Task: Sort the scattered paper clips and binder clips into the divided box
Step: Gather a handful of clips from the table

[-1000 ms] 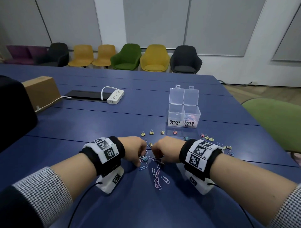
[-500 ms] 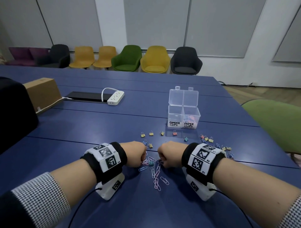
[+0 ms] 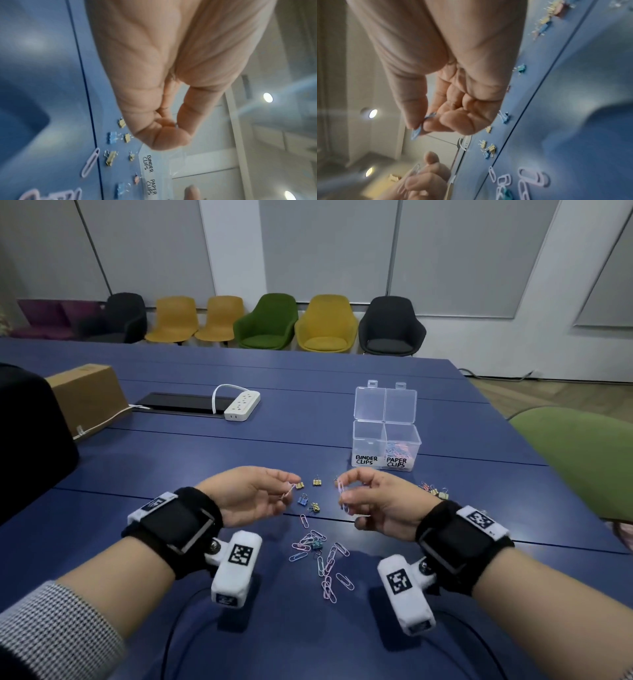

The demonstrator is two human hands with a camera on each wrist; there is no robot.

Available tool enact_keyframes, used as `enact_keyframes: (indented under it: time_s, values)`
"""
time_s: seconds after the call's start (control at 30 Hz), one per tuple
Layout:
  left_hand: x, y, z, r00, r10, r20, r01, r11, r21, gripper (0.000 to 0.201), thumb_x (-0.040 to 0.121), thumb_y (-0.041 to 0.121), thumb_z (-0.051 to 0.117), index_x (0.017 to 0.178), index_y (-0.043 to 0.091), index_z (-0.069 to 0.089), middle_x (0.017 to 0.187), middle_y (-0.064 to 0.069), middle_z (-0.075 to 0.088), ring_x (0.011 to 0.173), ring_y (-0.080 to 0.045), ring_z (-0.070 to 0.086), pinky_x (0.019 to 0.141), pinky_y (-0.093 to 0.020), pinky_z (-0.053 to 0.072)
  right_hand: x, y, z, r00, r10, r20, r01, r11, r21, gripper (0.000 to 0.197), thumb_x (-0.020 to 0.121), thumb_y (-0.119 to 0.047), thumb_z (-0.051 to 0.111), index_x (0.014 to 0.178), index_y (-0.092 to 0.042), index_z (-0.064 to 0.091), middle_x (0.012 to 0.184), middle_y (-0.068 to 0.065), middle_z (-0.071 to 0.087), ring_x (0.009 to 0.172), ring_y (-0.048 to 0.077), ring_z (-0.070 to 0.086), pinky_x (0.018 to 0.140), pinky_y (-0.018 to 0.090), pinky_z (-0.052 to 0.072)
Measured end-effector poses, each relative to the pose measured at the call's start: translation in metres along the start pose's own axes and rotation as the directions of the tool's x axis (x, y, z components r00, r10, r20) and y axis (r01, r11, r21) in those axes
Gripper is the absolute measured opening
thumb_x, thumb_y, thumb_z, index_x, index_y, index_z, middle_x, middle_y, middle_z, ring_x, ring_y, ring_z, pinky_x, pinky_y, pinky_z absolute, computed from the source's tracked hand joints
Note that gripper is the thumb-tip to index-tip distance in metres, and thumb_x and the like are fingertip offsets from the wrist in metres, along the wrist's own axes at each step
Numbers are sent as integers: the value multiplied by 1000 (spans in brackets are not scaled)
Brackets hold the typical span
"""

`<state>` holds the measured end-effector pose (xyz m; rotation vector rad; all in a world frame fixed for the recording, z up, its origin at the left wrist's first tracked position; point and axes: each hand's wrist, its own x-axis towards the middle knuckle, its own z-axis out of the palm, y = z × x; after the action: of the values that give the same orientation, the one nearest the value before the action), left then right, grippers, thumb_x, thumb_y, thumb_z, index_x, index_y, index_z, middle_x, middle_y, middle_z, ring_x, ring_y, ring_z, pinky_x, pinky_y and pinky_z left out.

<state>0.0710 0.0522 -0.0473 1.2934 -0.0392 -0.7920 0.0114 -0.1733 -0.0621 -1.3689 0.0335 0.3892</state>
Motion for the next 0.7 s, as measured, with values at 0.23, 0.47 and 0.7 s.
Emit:
enact_keyframes:
  time_s: [0.23,0.47,0.7]
  values:
    - [11,-9,11,1000,-27,1,25,915,-402,25,71,1,41,90,-1,56,68,-9,49,54,-15,49,45,-20,45,2,2,2,990,-42,-137,94,914,394,19,91,-7,46,75,-9,54,66,3,47,54,13,44,48,20,44]
    - [17,-10,16,998,-13,-57,40,864,502,16,92,15,55,77,15,58,58,4,34,42,-7,27,39,-17,21,2,-7,12,995,-55,-88,10,895,-447,24,95,-8,41,85,-10,63,58,-2,36,43,8,29,39,17,24]
    - [2,-2,31,1000,11,-16,17,-70,997,38,92,20,54,129,24,60,103,-3,68,92,-16,60,71,-13,36,-3,0,29,986,118,119,123,-25,-992,45,95,-12,39,134,-29,54,134,6,57,122,27,51,101,30,40]
